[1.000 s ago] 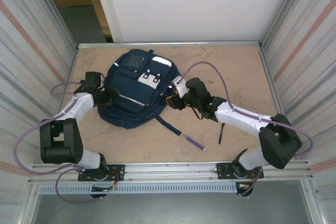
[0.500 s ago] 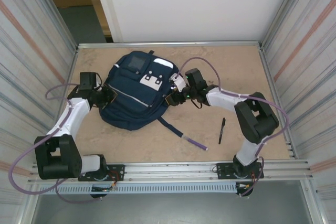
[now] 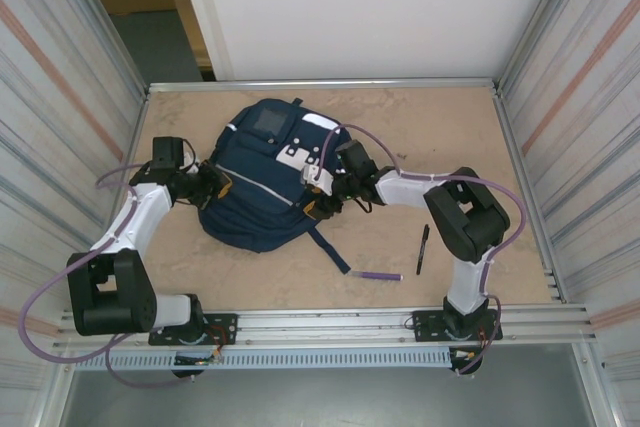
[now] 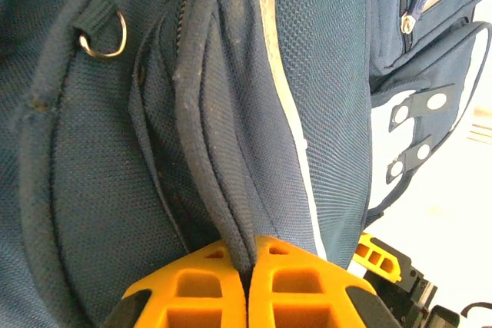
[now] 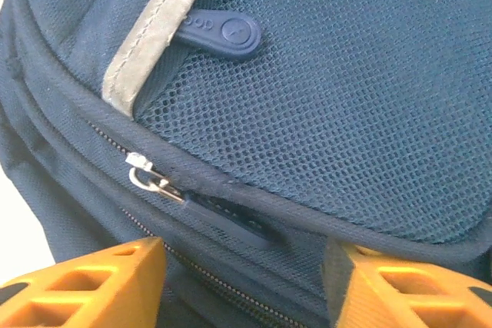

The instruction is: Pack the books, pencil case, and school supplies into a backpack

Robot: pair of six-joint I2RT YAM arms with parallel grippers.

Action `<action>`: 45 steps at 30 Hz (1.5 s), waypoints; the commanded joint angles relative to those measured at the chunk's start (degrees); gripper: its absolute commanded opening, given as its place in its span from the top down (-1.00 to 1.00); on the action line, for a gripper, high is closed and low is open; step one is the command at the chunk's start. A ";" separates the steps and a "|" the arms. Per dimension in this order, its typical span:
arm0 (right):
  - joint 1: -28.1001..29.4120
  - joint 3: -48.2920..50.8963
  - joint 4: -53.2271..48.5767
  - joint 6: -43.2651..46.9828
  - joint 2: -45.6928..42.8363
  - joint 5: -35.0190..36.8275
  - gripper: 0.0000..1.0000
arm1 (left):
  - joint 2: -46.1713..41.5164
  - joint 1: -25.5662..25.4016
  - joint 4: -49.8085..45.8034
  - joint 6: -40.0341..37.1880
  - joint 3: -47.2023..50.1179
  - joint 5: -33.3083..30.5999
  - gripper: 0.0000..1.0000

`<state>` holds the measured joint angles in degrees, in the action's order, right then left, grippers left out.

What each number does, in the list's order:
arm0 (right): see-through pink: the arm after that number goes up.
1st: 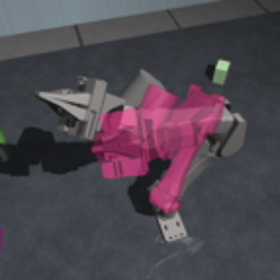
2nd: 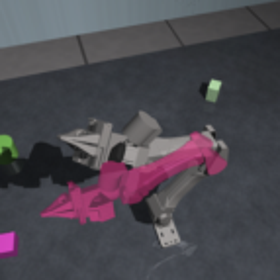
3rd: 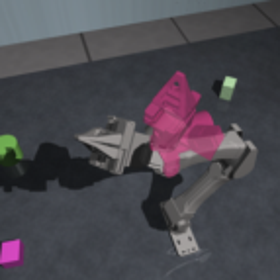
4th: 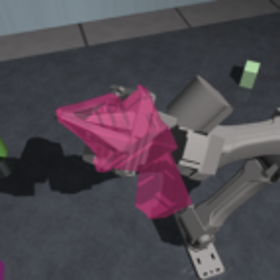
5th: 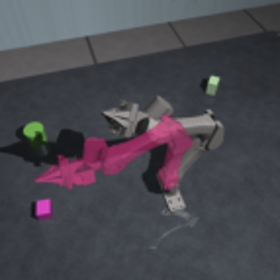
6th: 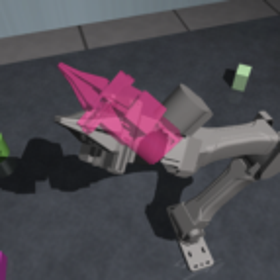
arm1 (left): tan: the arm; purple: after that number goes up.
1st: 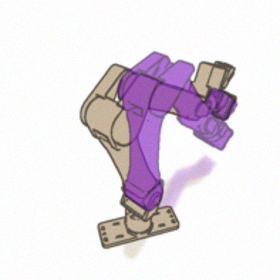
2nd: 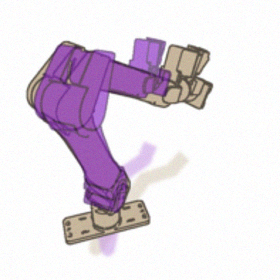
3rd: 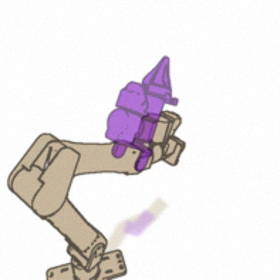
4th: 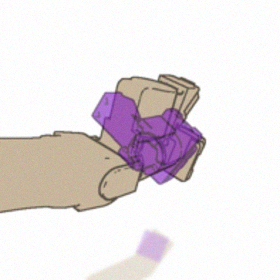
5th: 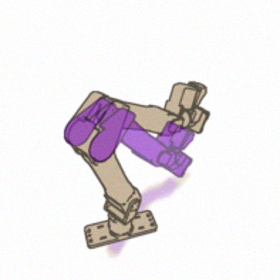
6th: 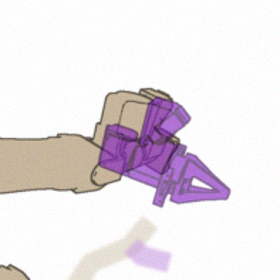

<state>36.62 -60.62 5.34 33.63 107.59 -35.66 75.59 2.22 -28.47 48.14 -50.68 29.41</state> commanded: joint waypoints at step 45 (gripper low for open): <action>7.85 -1.84 -10.99 -3.69 -2.38 -11.19 0.61 | -0.79 -7.48 12.91 9.06 4.57 -0.63 0.20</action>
<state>45.30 -60.45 -5.78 28.14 106.06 -44.27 75.02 -4.80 -12.51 62.61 -42.72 24.01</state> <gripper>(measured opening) 0.179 0.367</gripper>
